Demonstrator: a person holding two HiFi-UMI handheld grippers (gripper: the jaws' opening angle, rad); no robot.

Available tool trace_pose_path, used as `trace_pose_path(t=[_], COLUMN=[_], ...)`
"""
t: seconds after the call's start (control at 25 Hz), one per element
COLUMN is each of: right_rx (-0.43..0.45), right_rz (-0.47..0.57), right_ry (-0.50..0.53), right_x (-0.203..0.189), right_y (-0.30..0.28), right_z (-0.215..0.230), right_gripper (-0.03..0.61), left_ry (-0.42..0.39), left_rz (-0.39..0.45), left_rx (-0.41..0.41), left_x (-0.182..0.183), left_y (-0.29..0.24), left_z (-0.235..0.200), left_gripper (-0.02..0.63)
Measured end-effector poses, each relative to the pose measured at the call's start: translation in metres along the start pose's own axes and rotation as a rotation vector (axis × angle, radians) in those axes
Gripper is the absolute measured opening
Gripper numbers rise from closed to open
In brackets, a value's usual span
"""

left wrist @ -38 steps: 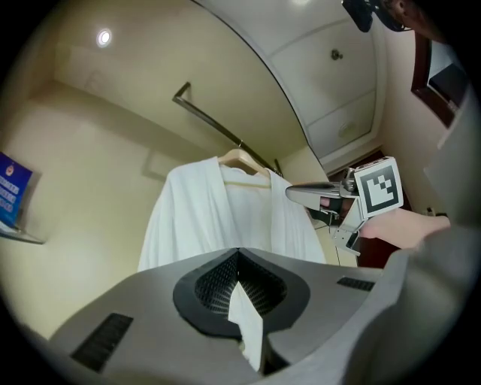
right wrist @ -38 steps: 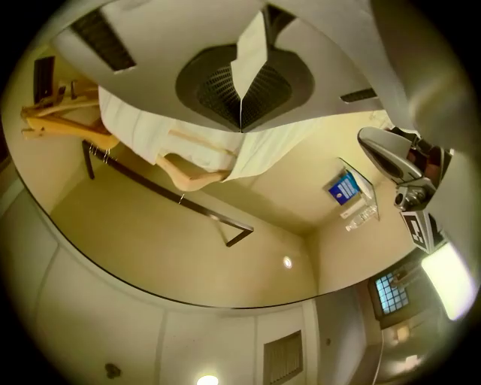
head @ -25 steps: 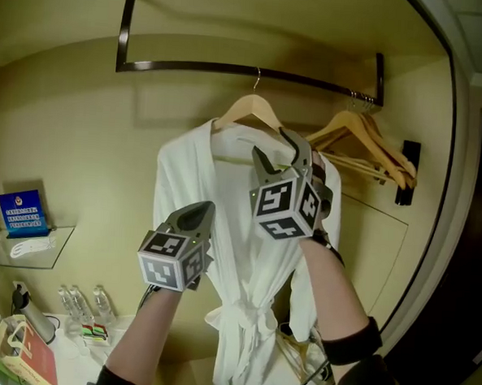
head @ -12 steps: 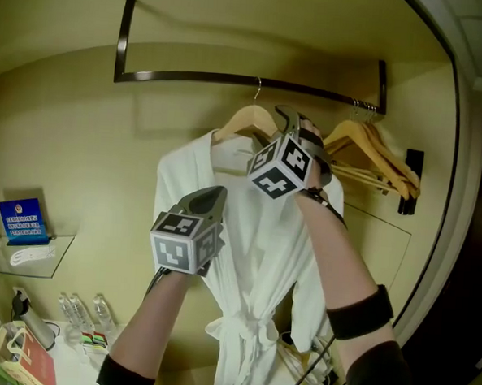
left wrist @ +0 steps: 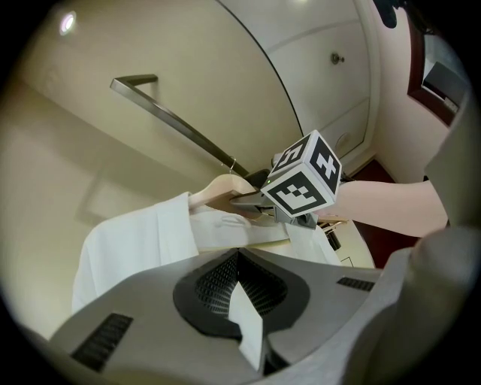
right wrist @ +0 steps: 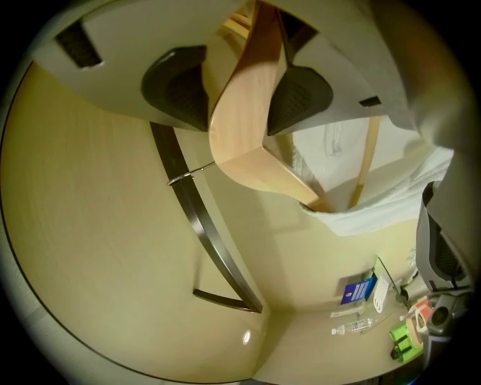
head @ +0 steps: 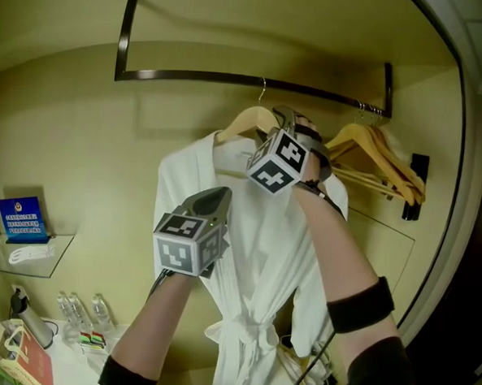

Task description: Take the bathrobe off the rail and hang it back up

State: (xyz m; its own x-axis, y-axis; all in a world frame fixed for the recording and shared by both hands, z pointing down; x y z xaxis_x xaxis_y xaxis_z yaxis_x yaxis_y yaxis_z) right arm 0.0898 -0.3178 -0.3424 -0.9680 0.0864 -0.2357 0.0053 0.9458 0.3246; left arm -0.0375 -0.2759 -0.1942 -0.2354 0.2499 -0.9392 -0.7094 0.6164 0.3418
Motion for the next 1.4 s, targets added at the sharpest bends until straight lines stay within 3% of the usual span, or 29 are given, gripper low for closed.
trace_pose_path(t=[0.04, 0.08, 0.92, 1.4], right_rx=[-0.001, -0.005, -0.103, -0.065], right_rz=[0.006, 0.014, 0.073, 0.113], right_ry=[-0.007, -0.018, -0.037, -0.062], right_x=[0.000, -0.001, 0.009, 0.022], right_y=[-0.001, -0.001, 0.005, 0.045], right_z=[0.000, 0.001, 0.023, -0.005], right_gripper=[0.215, 0.213, 0.213, 0.213], left_ry=[0.002, 0.004, 0.007, 0.015], left_rz=[0.000, 0.000, -0.005, -0.014], left_rx=[0.001, 0.002, 0.052, 0.038], left_x=[0.000, 0.000, -0.007, -0.001], left_y=[0.000, 0.000, 0.009, 0.046], left_z=[0.000, 0.000, -0.018, 0.004], left_gripper=[0.003, 0.003, 0.003, 0.003])
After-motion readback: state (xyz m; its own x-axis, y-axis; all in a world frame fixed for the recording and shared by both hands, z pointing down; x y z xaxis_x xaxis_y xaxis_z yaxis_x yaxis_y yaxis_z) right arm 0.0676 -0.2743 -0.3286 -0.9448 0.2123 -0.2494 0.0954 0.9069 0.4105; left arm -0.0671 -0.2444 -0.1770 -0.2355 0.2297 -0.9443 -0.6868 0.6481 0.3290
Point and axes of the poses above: the fingertips, and each gripper's own axes: y backward along the fingers, z to its right, x out of its top, the point moved 6 cm from there along y, backward along the fingers, and after that the axes turned 9 degrees about y, right-handed, at the moved point
